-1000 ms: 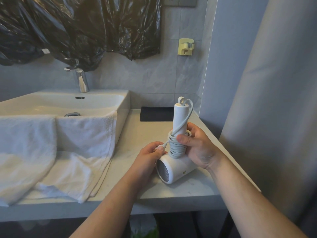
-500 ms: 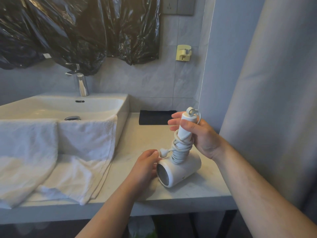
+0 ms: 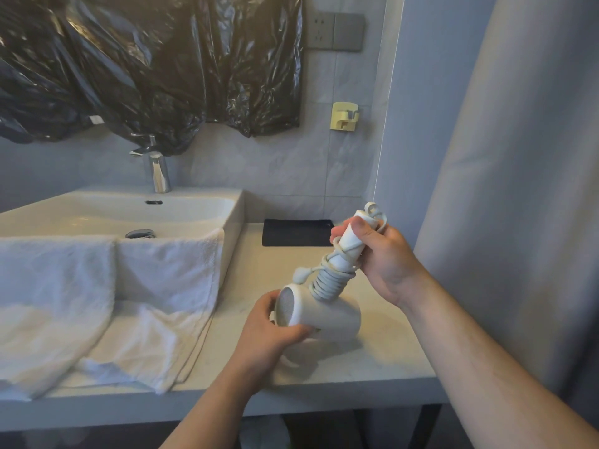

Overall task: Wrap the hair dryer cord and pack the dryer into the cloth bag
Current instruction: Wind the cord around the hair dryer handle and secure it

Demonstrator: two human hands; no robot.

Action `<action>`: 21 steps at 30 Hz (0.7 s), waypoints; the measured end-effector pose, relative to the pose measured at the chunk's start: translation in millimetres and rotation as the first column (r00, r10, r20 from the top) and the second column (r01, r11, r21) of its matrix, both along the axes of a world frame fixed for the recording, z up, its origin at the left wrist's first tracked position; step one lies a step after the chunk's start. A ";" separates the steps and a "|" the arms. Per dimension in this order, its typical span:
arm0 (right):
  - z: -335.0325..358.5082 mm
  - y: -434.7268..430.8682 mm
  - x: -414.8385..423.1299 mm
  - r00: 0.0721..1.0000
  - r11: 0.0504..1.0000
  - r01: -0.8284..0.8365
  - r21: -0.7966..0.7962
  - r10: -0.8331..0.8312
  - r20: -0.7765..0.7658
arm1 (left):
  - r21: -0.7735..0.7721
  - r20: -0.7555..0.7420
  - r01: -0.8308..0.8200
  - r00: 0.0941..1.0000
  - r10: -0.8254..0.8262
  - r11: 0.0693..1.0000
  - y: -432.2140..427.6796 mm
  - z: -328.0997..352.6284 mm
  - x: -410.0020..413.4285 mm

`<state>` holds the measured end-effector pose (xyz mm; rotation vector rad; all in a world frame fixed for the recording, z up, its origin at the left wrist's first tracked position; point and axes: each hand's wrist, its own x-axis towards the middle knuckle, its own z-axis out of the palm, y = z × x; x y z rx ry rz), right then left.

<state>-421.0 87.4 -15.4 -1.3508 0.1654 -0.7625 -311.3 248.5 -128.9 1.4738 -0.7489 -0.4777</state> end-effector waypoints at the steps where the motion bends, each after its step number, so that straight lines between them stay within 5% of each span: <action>1: 1.4 -0.5 -2.7 1.000 1.000 -0.005 0.013 0.005 -0.004 | -0.091 -0.108 0.019 0.994 -0.029 0.996 2.4 3.8 2.5; 8: 5.9 -1.8 -3.7 0.999 0.999 -0.033 0.013 0.033 0.028 | -0.265 -0.278 0.087 0.947 -0.162 0.960 5.1 20.6 18.4; 21: -5.5 -66.8 75.5 0.980 0.989 -0.148 0.004 0.146 0.131 | -0.258 -0.389 0.025 0.912 -0.128 0.966 -56.5 13.7 80.6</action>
